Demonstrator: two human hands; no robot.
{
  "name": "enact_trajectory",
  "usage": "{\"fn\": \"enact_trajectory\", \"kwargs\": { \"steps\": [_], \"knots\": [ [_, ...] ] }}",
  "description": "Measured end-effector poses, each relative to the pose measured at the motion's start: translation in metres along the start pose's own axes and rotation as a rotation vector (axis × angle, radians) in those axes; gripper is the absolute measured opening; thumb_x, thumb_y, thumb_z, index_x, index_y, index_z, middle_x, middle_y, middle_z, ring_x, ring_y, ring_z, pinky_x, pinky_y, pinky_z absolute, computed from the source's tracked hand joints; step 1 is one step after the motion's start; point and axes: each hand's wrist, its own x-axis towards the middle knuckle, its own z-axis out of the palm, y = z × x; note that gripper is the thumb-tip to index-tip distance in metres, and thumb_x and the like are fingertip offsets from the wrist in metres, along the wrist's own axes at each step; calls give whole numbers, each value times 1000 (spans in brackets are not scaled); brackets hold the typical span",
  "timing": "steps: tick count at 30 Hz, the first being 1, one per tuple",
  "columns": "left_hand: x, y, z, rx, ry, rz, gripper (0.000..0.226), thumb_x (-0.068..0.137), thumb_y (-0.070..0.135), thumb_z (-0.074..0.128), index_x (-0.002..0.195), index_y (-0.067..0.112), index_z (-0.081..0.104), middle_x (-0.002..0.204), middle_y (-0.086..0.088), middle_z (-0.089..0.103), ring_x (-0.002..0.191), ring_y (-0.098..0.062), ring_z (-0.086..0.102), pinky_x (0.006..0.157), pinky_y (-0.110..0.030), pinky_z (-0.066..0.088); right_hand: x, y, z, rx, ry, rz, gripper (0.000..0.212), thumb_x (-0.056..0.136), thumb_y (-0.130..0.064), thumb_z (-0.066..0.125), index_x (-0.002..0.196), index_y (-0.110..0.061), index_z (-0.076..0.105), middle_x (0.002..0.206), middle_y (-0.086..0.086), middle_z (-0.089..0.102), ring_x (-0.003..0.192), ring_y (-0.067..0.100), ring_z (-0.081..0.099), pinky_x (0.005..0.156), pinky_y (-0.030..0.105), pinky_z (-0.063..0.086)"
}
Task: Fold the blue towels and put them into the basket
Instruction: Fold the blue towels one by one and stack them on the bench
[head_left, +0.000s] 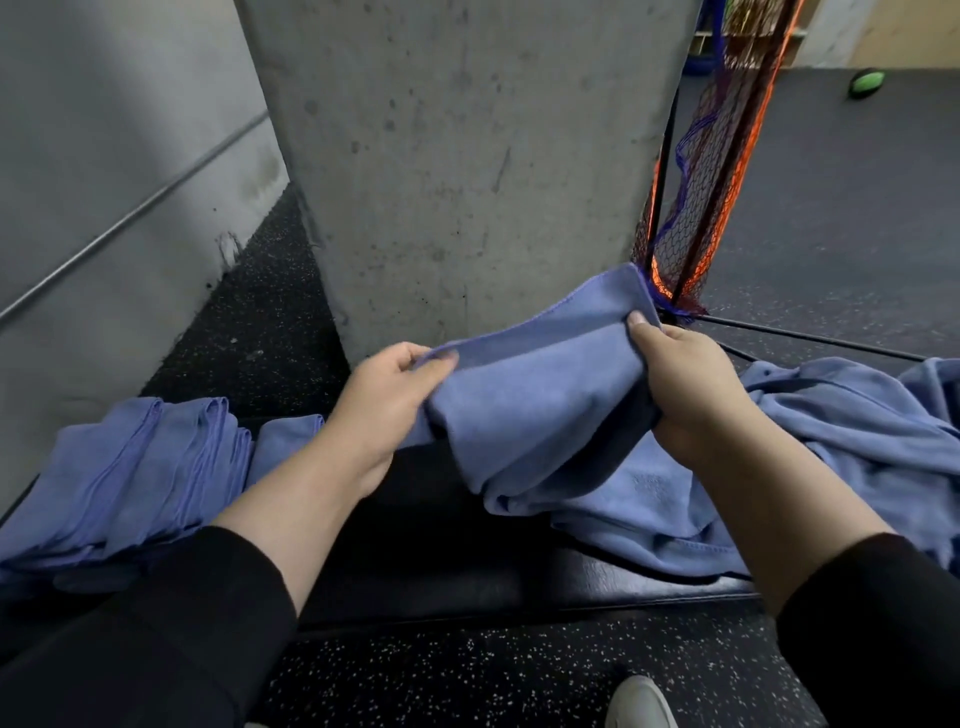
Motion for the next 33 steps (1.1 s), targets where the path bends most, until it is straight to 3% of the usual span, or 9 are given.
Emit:
{"fn": "enact_trajectory", "kwargs": {
  "steps": [3, 5, 8, 12, 16, 19, 23, 29, 33],
  "knots": [
    [2, -18, -11, 358, -184, -128, 14, 91, 18, 71, 78, 16, 72, 71, 0, 69, 73, -15, 59, 74, -32, 46, 1, -2, -5, 25, 28, -9, 42, 101, -37, 55, 108, 3, 65, 109, 26, 69, 97, 31, 69, 81, 44, 52],
    [5, -23, -17, 434, -113, -184, 21, 91, 28, 63, 73, 20, 68, 66, 0, 63, 73, -17, 56, 75, -37, 48, 3, -2, -7, 5, 24, -27, 43, 100, -38, 55, 109, 4, 64, 94, 23, 67, 86, 26, 61, 76, 41, 44],
    [7, -14, -17, 178, 67, -132, 21, 89, 28, 52, 83, 14, 66, 78, -8, 62, 81, -21, 58, 85, -53, 55, 4, -3, -6, 0, -9, -40, 35, 94, -41, 56, 92, -10, 70, 91, 17, 66, 84, 24, 56, 76, 41, 43],
    [0, 17, -12, -323, 160, -80, 20, 102, 16, 49, 108, 14, 67, 94, -7, 72, 87, -22, 69, 69, -34, 56, -11, -11, -2, 79, -112, -39, 31, 97, -36, 56, 93, -10, 71, 105, 26, 70, 88, 26, 59, 85, 45, 48],
    [-9, 51, -28, -613, 324, -8, 20, 101, 18, 53, 115, 15, 67, 98, -6, 74, 84, -19, 74, 66, -34, 60, -31, -12, 13, 182, -305, -75, 19, 103, -22, 50, 109, -12, 66, 96, 13, 56, 88, 27, 52, 77, 43, 43],
    [-21, 52, -31, -472, 337, -17, 18, 104, 19, 49, 103, 18, 66, 99, -4, 74, 89, -21, 73, 68, -40, 61, -42, -9, 18, -4, -343, -118, 21, 103, -17, 50, 104, -5, 67, 90, 11, 64, 77, 21, 62, 68, 34, 56],
    [-38, 28, -15, -399, 250, -153, 22, 105, 13, 47, 113, 8, 67, 107, -14, 74, 102, -33, 72, 76, -50, 61, -35, 4, 7, -529, -258, -228, 22, 100, -28, 57, 116, -15, 66, 106, 4, 73, 93, 19, 71, 83, 41, 56],
    [-43, 19, 6, -408, 120, -222, 29, 107, 23, 46, 129, 14, 62, 126, -10, 67, 109, -27, 70, 79, -46, 62, -34, 30, -6, -877, -536, -219, 74, 80, -50, 78, 143, -24, 50, 133, -4, 61, 109, 12, 64, 98, 27, 47],
    [-42, 22, 21, -424, 53, -147, 27, 103, 13, 46, 120, 10, 66, 114, -10, 72, 105, -24, 71, 91, -48, 58, -30, 63, 1, -1295, -458, -242, 76, 81, -55, 74, 145, -32, 42, 143, -2, 49, 129, 26, 50, 99, 45, 41]
  ]
}}
